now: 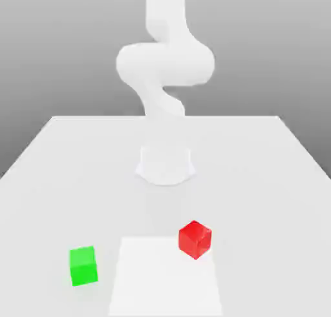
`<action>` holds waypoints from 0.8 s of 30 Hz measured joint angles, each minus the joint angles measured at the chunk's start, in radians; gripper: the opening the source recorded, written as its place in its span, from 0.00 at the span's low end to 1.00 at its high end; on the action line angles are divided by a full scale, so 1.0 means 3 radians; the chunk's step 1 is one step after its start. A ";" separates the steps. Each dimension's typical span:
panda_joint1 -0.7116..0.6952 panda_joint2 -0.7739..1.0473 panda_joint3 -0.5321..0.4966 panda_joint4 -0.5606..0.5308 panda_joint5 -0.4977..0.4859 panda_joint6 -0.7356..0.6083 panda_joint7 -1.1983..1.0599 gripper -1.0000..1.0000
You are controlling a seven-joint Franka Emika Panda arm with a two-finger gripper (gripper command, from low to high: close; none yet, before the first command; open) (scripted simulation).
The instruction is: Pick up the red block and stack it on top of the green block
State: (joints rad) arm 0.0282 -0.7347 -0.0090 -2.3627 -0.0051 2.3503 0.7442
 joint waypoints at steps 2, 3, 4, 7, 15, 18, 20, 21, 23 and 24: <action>0.0089 0.0214 -0.0030 -0.0198 -0.0015 0.0162 -0.0182 0.50; 0.0140 0.0320 -0.0052 -0.0295 -0.0029 0.0240 -0.0266 0.50; 0.0183 0.0425 -0.0068 -0.0391 -0.0035 0.0318 -0.0355 0.50; 0.0304 0.0739 -0.0109 -0.0680 -0.0047 0.0554 -0.0631 0.50; 0.0633 0.1668 -0.0209 -0.1504 -0.0056 0.1233 -0.1455 0.50; 0.0716 0.2207 -0.0193 -0.1741 -0.0019 0.1630 -0.1767 0.50; 0.0731 0.2506 -0.0155 -0.1751 0.0033 0.1872 -0.1853 0.50; 0.0716 0.2636 -0.0139 -0.1741 0.0067 0.1981 -0.1885 0.50; 0.0673 0.2885 -0.0086 -0.1713 0.0128 0.2192 -0.1935 0.50; 0.0646 0.3006 -0.0054 -0.1697 0.0146 0.2296 -0.1949 0.50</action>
State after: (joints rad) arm 0.2218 0.1670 -0.0253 -2.8717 0.0386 3.0391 0.1596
